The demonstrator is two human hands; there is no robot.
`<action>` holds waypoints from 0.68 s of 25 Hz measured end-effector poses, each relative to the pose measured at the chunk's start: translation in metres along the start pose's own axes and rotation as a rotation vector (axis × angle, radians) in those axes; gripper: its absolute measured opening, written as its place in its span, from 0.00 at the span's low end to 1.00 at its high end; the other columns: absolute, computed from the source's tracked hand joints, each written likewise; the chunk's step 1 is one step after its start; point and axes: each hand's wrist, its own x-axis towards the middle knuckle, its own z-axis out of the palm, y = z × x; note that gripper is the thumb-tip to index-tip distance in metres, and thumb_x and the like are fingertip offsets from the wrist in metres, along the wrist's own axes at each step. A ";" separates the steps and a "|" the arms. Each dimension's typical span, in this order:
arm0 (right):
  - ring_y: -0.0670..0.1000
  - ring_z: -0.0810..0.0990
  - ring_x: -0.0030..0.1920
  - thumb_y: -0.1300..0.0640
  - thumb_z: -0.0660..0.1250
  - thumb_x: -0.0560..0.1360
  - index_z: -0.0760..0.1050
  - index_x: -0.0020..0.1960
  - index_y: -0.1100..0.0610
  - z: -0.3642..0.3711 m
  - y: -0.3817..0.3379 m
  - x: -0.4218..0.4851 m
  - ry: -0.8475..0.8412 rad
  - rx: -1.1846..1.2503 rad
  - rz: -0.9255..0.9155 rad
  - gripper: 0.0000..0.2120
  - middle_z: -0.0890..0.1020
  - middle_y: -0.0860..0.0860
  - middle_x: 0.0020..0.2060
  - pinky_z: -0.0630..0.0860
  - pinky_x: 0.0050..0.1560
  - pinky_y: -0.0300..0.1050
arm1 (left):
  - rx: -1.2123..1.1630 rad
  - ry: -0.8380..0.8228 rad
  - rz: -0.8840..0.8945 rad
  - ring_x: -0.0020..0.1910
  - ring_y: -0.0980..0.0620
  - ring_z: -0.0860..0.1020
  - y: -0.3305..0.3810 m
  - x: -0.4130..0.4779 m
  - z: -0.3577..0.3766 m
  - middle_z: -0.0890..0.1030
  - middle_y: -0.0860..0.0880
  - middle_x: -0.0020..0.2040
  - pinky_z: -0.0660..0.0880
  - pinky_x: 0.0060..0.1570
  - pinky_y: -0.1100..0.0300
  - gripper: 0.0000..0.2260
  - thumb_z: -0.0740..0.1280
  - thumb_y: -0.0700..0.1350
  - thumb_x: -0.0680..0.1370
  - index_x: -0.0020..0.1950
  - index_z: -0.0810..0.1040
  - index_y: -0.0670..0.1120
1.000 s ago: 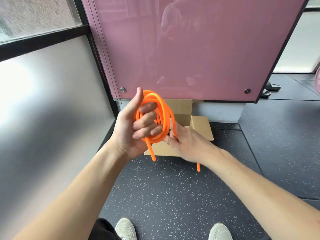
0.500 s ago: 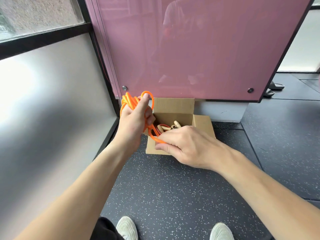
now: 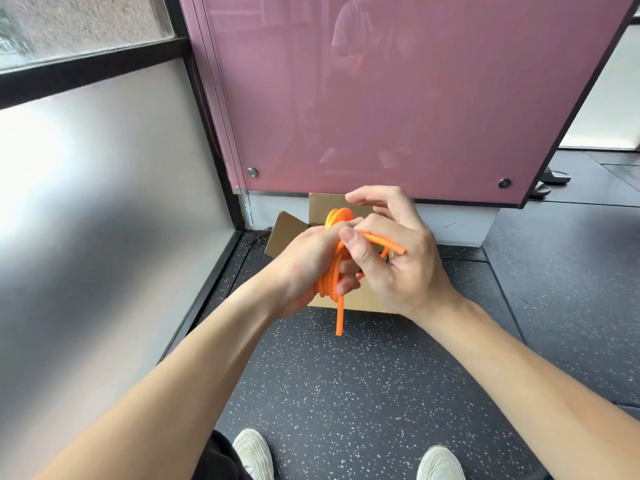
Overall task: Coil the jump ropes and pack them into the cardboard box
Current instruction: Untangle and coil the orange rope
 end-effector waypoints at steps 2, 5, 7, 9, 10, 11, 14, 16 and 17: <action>0.50 0.81 0.56 0.54 0.63 0.81 0.80 0.42 0.61 0.005 -0.002 0.000 -0.019 0.109 0.069 0.14 0.80 0.58 0.58 0.76 0.57 0.45 | -0.037 -0.050 -0.024 0.21 0.52 0.63 0.000 -0.001 -0.001 0.66 0.49 0.25 0.65 0.26 0.62 0.16 0.56 0.48 0.84 0.38 0.71 0.45; 0.44 0.83 0.51 0.49 0.63 0.81 0.71 0.42 0.48 0.011 -0.010 0.000 -0.071 0.143 0.251 0.09 0.83 0.46 0.54 0.76 0.52 0.40 | -0.160 -0.195 -0.114 0.17 0.53 0.63 -0.001 0.000 -0.009 0.67 0.48 0.23 0.62 0.29 0.58 0.19 0.58 0.58 0.78 0.37 0.70 0.44; 0.41 0.82 0.38 0.46 0.66 0.80 0.66 0.42 0.49 0.008 -0.011 0.001 -0.172 0.212 0.450 0.13 0.82 0.39 0.39 0.77 0.43 0.40 | -0.217 -0.282 -0.200 0.15 0.54 0.63 -0.004 -0.001 -0.016 0.67 0.49 0.21 0.67 0.30 0.58 0.25 0.61 0.67 0.72 0.34 0.70 0.45; 0.42 0.80 0.31 0.49 0.67 0.80 0.67 0.45 0.53 0.005 -0.011 0.004 -0.262 0.322 0.556 0.12 0.78 0.43 0.32 0.77 0.37 0.42 | -0.193 -0.357 -0.218 0.16 0.55 0.65 -0.009 -0.005 -0.022 0.67 0.51 0.21 0.69 0.32 0.58 0.29 0.69 0.73 0.64 0.32 0.73 0.47; 0.42 0.78 0.29 0.52 0.68 0.80 0.68 0.45 0.55 0.004 -0.011 0.005 -0.252 0.341 0.557 0.11 0.76 0.45 0.31 0.76 0.35 0.39 | -0.149 -0.378 -0.206 0.17 0.55 0.67 -0.011 -0.006 -0.023 0.68 0.51 0.22 0.68 0.34 0.58 0.28 0.74 0.72 0.60 0.32 0.74 0.48; 0.42 0.75 0.28 0.54 0.68 0.80 0.69 0.45 0.56 0.004 -0.012 0.006 -0.212 0.332 0.543 0.10 0.75 0.47 0.30 0.73 0.33 0.37 | -0.084 -0.369 -0.188 0.19 0.55 0.70 -0.012 -0.007 -0.024 0.69 0.52 0.22 0.69 0.34 0.58 0.25 0.78 0.68 0.59 0.31 0.75 0.49; 0.44 0.71 0.28 0.53 0.68 0.80 0.70 0.44 0.57 0.002 -0.006 0.008 -0.043 0.189 0.474 0.11 0.75 0.50 0.28 0.71 0.32 0.42 | 0.180 -0.163 -0.075 0.26 0.53 0.78 -0.010 -0.005 -0.025 0.76 0.48 0.26 0.75 0.34 0.62 0.12 0.80 0.49 0.66 0.31 0.78 0.48; 0.44 0.72 0.26 0.51 0.67 0.80 0.69 0.45 0.59 -0.005 0.003 0.008 0.015 0.117 0.508 0.13 0.76 0.49 0.26 0.71 0.32 0.43 | 0.270 -0.071 0.022 0.29 0.53 0.78 -0.008 -0.004 -0.026 0.80 0.46 0.30 0.75 0.34 0.63 0.10 0.80 0.47 0.69 0.34 0.81 0.46; 0.45 0.73 0.26 0.50 0.66 0.81 0.69 0.46 0.60 -0.008 0.007 0.007 0.021 0.109 0.550 0.14 0.78 0.48 0.26 0.72 0.33 0.43 | 0.284 -0.052 0.064 0.30 0.53 0.77 -0.009 -0.004 -0.026 0.81 0.46 0.31 0.75 0.34 0.63 0.09 0.80 0.48 0.68 0.36 0.83 0.46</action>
